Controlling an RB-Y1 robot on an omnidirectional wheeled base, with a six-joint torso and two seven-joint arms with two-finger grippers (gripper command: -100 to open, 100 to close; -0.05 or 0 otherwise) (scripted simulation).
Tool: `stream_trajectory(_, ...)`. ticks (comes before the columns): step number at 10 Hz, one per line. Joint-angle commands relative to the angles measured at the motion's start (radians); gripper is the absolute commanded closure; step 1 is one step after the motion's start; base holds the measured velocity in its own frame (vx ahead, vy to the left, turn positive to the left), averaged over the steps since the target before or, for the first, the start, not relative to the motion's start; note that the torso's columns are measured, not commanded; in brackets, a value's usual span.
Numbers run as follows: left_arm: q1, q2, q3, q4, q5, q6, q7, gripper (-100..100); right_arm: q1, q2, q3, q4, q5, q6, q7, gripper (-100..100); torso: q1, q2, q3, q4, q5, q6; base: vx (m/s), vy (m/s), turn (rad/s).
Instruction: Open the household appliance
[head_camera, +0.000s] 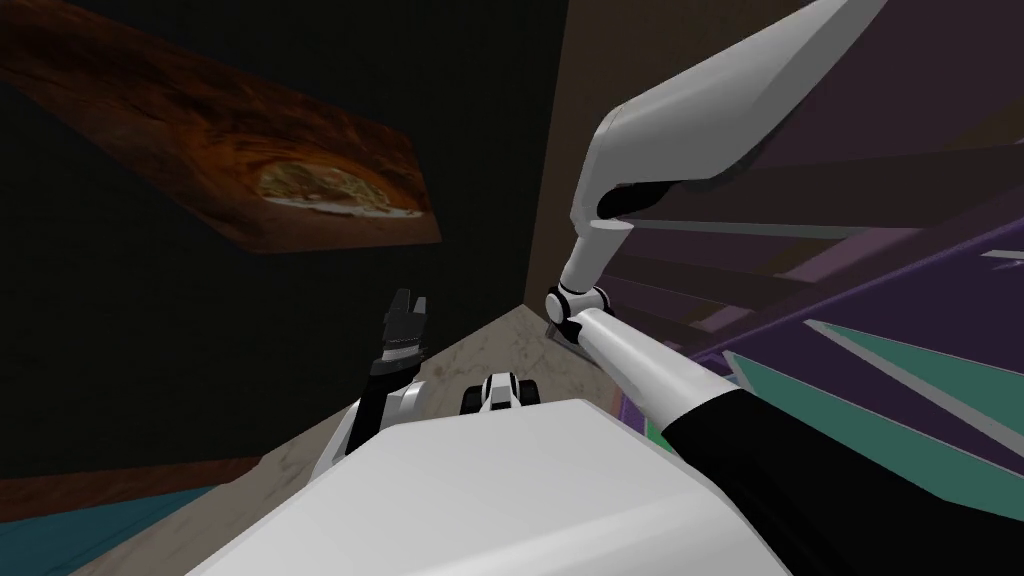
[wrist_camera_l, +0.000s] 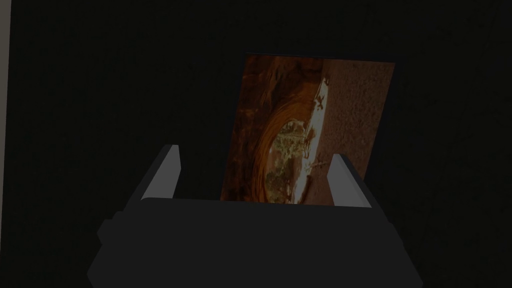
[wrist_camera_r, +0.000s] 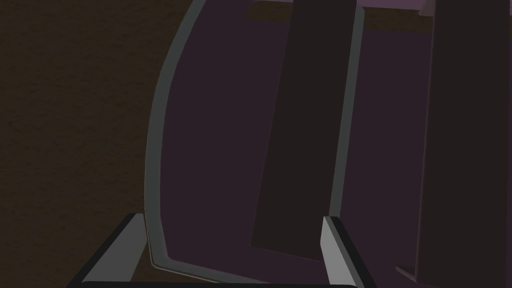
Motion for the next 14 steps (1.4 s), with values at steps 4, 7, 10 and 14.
stream_trajectory(4,0.0,0.0,0.0,0.0,0.0,0.0,0.0,0,-0.145,-0.052,-0.045,0.119,0.014,0.001,0.062,-100,0.001,0.003,0.002,0.001,0.0,0.0,0.116,0.024,0.015)
stream_trajectory(7,0.0,0.0,0.0,0.0,0.0,0.0,0.0,0,-0.237,-0.09,-0.076,0.199,0.022,0.006,0.103,-100,-0.001,-0.003,-0.002,-0.001,0.0,0.0,0.155,0.022,0.02)
stream_trajectory(10,0.0,0.0,0.0,0.0,0.0,0.0,0.0,0,-0.31,-0.117,-0.098,0.252,0.027,0.012,0.131,-100,0.0,0.004,0.003,0.001,0.0,0.0,0.101,0.007,0.015)
stream_trajectory(14,0.0,0.0,0.0,0.0,0.0,0.0,0.0,0,-0.437,-0.173,-0.141,0.357,0.034,0.035,0.187,-100,0.001,-0.002,-0.001,-0.001,0.0,0.0,0.166,0.025,0.021)
